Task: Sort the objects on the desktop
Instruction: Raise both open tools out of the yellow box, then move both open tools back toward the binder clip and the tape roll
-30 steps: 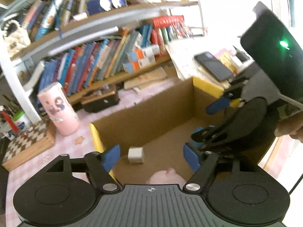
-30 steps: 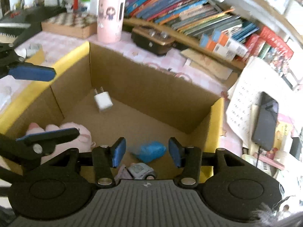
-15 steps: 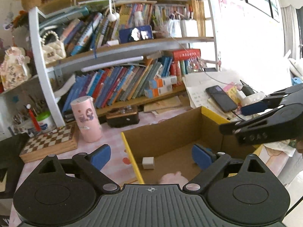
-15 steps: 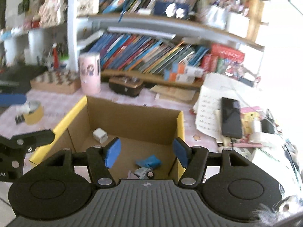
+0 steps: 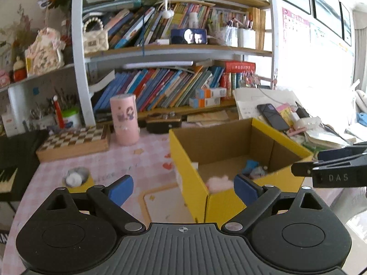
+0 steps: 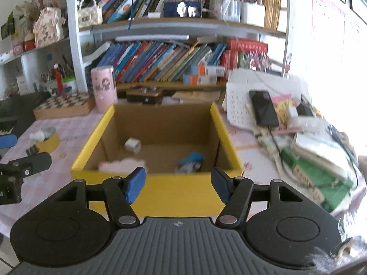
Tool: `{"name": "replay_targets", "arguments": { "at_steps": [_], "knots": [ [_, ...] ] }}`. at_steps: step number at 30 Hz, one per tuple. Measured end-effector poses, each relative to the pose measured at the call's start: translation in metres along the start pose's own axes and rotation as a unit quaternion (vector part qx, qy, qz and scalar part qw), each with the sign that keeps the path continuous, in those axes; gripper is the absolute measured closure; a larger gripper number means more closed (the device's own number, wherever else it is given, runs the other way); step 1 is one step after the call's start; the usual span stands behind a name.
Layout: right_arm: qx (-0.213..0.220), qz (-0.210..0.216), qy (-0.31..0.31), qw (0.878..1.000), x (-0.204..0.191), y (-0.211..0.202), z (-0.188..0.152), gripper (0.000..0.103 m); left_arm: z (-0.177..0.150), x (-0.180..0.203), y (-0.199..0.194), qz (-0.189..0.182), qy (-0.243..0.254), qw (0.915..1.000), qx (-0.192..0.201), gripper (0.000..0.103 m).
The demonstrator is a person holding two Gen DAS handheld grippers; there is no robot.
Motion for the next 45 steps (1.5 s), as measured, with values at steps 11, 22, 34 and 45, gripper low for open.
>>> {"name": "replay_targets", "arguments": {
  "at_steps": [11,22,34,45],
  "knots": [
    [-0.022,-0.031,0.04,0.998,-0.046,-0.017,-0.045,0.042,-0.04,-0.027,-0.025,0.002,0.017,0.9995,-0.025,0.007],
    [-0.055,-0.034,0.066,0.996,-0.093,-0.033,-0.079,0.042,-0.063,-0.048,-0.054,-0.01,0.042,0.998,-0.047,0.007],
    [-0.067,-0.044,0.064,0.995,-0.129,-0.052,-0.105,0.04,-0.088,-0.081,-0.077,-0.011,0.031,0.9968,-0.073,0.007],
    [-0.084,-0.01,0.04,0.996,-0.177,-0.061,-0.123,0.038,-0.105,-0.106,-0.097,-0.002,0.028,0.9961,-0.084,0.007]
  ]
}}
Point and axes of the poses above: each gripper's, at about its wrist camera, not at the fingertips, and y roughly the way its jaws point, x to its right, z to its top, the point moved 6 cm from there along y, roughly the way its jaws point
